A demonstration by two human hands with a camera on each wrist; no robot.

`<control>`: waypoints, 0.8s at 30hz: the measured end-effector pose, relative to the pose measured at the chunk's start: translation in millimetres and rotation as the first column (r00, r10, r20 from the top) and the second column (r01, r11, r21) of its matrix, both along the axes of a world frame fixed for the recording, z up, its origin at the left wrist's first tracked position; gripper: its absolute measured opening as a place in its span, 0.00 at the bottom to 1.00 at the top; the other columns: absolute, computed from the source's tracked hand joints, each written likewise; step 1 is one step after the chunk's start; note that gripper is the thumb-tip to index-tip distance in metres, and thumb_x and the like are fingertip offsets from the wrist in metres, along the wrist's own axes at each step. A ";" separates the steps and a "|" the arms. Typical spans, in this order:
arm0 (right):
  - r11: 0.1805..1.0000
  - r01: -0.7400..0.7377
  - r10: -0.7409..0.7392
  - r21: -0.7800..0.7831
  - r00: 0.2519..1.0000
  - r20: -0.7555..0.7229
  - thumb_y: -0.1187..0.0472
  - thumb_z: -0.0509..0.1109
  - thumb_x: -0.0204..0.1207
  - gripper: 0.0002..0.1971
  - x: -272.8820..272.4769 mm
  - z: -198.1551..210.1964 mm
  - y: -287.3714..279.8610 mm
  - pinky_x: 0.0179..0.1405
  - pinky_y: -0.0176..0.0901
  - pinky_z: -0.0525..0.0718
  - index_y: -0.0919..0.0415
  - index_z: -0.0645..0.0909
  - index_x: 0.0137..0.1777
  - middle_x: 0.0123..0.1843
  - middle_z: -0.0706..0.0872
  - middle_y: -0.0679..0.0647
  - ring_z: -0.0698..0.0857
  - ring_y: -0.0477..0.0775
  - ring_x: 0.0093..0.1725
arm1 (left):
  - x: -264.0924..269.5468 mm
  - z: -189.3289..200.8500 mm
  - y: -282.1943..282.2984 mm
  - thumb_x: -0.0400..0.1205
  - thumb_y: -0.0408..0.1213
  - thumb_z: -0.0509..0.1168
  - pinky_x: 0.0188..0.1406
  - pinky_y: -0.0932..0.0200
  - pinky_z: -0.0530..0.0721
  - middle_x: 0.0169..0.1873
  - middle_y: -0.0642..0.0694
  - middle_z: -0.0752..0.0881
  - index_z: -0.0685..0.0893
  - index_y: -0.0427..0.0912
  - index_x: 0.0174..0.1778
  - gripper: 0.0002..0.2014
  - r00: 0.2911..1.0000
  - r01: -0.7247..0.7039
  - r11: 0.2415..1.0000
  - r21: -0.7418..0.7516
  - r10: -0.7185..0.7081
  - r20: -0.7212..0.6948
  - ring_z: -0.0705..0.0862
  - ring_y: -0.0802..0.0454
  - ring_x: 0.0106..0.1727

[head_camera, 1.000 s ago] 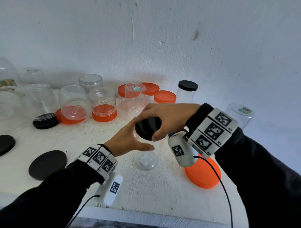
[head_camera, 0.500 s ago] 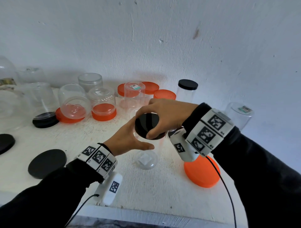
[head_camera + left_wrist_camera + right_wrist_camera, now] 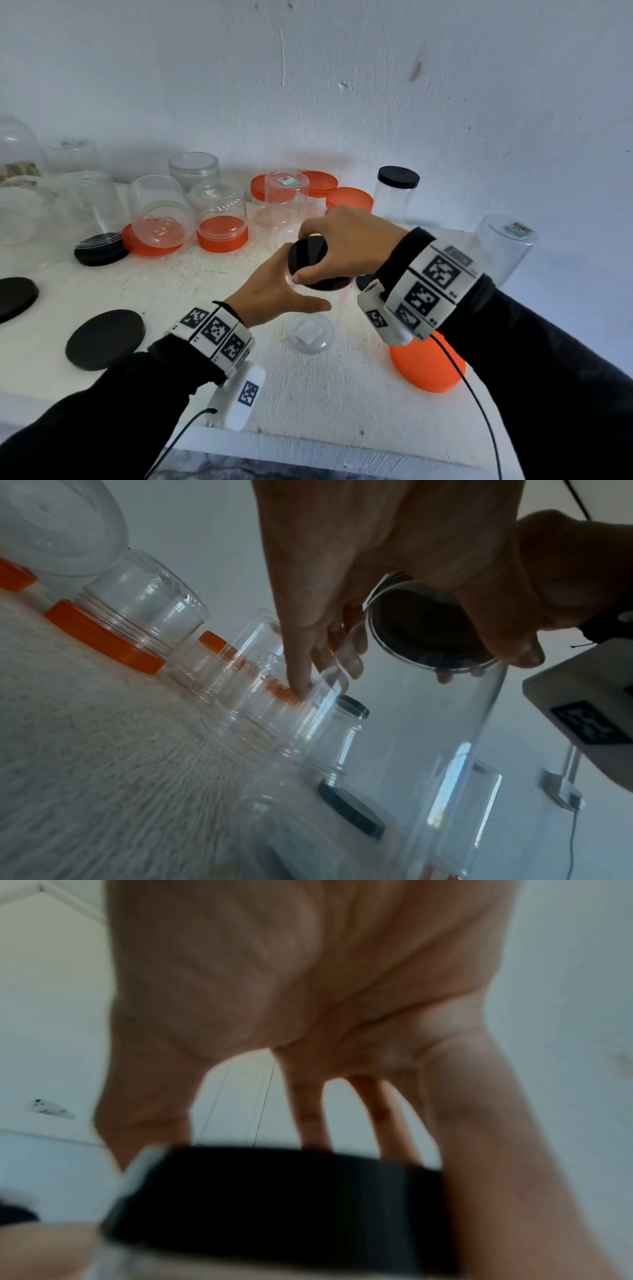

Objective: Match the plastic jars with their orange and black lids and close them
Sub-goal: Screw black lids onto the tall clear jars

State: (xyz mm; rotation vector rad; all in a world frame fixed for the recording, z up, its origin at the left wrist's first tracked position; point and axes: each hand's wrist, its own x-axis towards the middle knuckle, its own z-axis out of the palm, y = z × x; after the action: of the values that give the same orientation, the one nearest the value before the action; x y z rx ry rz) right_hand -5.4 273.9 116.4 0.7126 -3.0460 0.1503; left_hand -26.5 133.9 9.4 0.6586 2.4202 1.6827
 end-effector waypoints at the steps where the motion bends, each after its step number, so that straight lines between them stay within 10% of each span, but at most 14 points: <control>1: 1.000 0.028 -0.027 0.009 0.998 -0.050 0.37 0.71 0.67 0.27 0.9 -3.7 -2.9 0.30 0.33 0.71 0.56 0.80 0.59 0.36 0.74 0.45 0.78 0.49 0.42 | 0.9 -1.1 0.7 0.60 0.38 0.82 0.54 0.65 0.76 0.56 0.54 0.82 0.71 0.50 0.65 0.39 1.000 -0.014 1.000 0.009 0.014 -0.003 0.80 0.61 0.58; 5: 0.994 0.081 -0.069 0.079 0.988 -0.139 0.33 0.66 0.69 0.30 3.9 -6.6 -7.1 0.28 0.34 0.69 0.57 0.80 0.59 0.39 0.77 0.49 0.78 0.51 0.42 | 2.6 -1.7 1.2 0.60 0.38 0.81 0.54 0.66 0.76 0.56 0.54 0.82 0.70 0.49 0.66 0.39 1.000 -0.022 1.000 0.019 0.022 -0.012 0.80 0.60 0.58; 10: 0.993 -0.082 0.065 0.085 0.981 0.184 0.38 0.71 0.69 0.33 -0.2 7.9 8.6 0.57 0.44 0.77 0.43 0.68 0.74 0.61 0.75 0.49 0.75 0.50 0.61 | 0.6 4.1 0.4 0.61 0.36 0.81 0.49 0.80 0.74 0.55 0.63 0.80 0.67 0.59 0.65 0.40 0.999 0.034 0.999 0.003 -0.034 -0.034 0.77 0.75 0.57; 16: 0.998 -0.031 0.030 0.053 0.999 0.013 0.38 0.72 0.65 0.29 -0.5 -3.6 3.4 0.39 0.38 0.74 0.46 0.76 0.66 0.48 0.74 0.49 0.77 0.51 0.49 | 1.6 -2.7 2.0 0.61 0.39 0.82 0.51 0.70 0.75 0.58 0.53 0.81 0.70 0.49 0.67 0.40 0.999 -0.017 1.000 0.006 0.018 -0.036 0.79 0.60 0.60; 24: 0.998 0.051 -0.052 -0.023 0.998 -0.038 0.40 0.68 0.69 0.29 14.4 -18.0 9.9 0.45 0.41 0.74 0.44 0.71 0.71 0.57 0.75 0.50 0.76 0.53 0.53 | 1.5 -3.8 6.0 0.59 0.48 0.82 0.55 0.68 0.76 0.57 0.58 0.81 0.70 0.54 0.65 0.40 0.997 0.005 1.000 -0.010 -0.006 -0.074 0.78 0.62 0.60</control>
State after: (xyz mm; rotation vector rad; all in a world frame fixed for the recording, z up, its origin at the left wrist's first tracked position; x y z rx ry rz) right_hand 9.0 283.8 98.4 0.6280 -3.0173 0.1665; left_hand -25.0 139.9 5.6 0.7384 2.4727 1.6719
